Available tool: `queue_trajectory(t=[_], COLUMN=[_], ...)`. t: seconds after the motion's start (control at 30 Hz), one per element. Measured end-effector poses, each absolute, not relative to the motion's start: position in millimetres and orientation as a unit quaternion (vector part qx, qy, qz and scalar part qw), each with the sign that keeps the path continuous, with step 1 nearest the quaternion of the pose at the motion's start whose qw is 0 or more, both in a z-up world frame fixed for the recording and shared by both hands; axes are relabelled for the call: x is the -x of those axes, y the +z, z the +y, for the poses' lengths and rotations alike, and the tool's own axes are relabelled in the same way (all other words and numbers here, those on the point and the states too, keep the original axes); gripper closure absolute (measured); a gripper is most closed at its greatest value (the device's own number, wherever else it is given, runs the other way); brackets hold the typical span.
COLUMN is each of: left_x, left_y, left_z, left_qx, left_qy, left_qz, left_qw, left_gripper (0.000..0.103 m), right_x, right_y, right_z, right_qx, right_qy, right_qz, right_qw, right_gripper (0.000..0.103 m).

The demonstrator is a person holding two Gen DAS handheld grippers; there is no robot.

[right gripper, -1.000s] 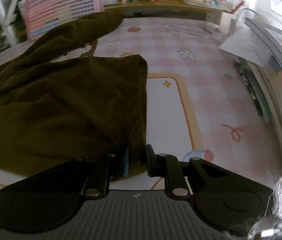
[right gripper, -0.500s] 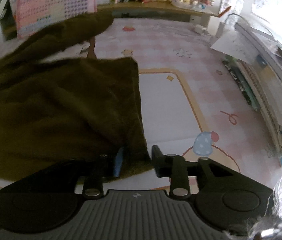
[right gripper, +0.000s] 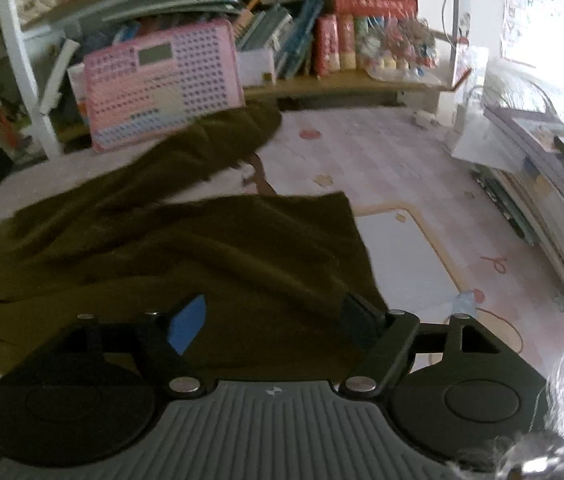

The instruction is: Fold clothes

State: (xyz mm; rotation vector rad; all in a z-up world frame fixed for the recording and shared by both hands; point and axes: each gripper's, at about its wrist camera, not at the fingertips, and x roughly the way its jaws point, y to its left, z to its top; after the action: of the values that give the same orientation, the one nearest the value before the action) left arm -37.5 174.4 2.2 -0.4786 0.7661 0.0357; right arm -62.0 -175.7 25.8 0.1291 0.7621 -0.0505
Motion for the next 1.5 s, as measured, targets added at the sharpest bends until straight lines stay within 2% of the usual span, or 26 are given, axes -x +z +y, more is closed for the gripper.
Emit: queue_trajectory(t=[0.17,0.87,1.5], left_x=[38,33,-10], left_y=[-3,-8,-13], left_z=[141,132,15], left_qx=[0.181,0.207,0.177], left_qy=[-0.043,-0.028,0.061], left_qz=[0.394,0.389,0.419], left_qw=[0.9,0.897,0.889], left_gripper=[0.04,0.039,0.038], right_x=[70,67,-35], right_y=[29,25,5], right_z=[-149,-162,-286], right_qx=[-0.033,-0.026,-0.084], right_qy=[0.003,0.003,0.081], right_qz=[0.371,0.382,0.373], right_qw=[0.928,0.924,0.921], right_gripper=[0.027,0.024,0.024])
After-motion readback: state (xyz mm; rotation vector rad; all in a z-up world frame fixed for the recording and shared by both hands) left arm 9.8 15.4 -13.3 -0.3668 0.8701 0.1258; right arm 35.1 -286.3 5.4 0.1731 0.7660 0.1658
